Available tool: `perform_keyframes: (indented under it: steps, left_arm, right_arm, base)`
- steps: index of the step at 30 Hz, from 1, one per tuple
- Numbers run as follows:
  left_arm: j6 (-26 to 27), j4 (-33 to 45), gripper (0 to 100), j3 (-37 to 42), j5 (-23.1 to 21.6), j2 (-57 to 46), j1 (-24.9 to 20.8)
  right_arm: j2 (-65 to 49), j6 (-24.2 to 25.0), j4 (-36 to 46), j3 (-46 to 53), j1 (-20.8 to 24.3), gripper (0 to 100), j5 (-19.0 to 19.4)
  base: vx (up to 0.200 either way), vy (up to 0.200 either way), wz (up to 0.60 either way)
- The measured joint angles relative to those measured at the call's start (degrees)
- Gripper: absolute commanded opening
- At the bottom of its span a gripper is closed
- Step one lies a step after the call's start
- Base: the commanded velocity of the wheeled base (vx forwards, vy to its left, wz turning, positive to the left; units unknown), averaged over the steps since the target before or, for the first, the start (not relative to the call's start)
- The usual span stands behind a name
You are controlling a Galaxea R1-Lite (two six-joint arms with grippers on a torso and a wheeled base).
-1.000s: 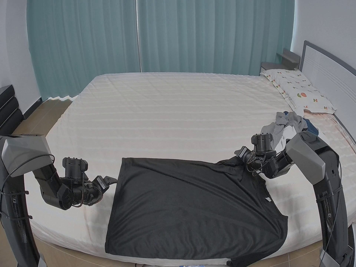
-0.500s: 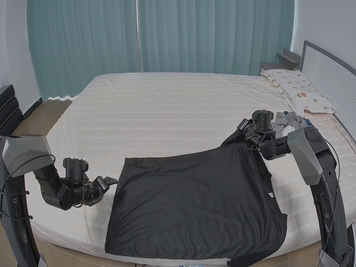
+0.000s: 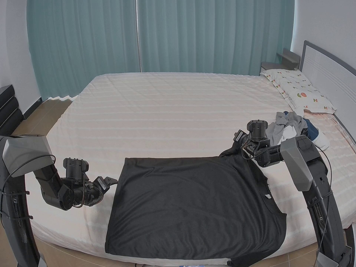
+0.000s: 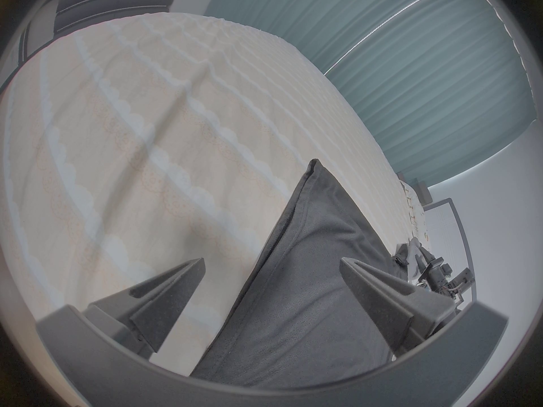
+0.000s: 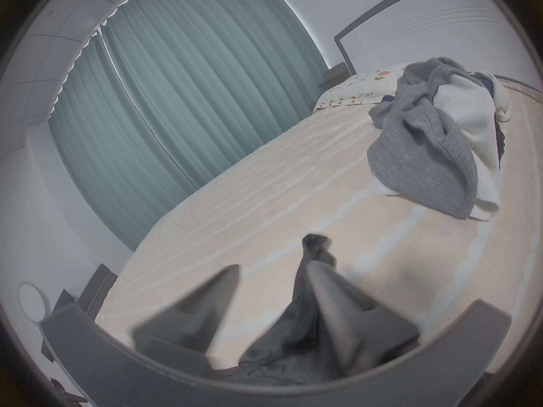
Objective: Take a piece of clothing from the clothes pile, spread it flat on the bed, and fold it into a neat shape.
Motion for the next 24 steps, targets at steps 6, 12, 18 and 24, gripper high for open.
perform_keyframes:
  steps: [6, 12, 18, 24]
  left_arm:
    - [0.0, 0.0, 100, 0.0, 0.1, 0.0, -0.1]
    - [0.0, 0.0, 100, 0.0, 0.1, 0.0, -0.1]
    - [0.0, 0.0, 100, 0.0, 0.1, 0.0, -0.2]
    - [-0.1, 0.0, 100, 0.0, 0.1, 0.0, -0.2]
  right_arm:
    - [-0.2, 0.2, 0.8, -0.1, -1.0, 100, 0.1]
    - [-1.8, 0.5, 1.6, 1.3, -2.8, 100, 1.1]
    - [-3.6, 0.5, 1.8, 9.3, -4.1, 100, 6.1]
    - [-5.2, 0.6, 2.1, 15.4, -6.0, 100, 10.6]
  base:
    - [0.0, 0.0, 0.0]
    - [0.0, 0.0, 0.0]
    - [0.0, 0.0, 0.0]
    - [0.0, 0.0, 0.0]
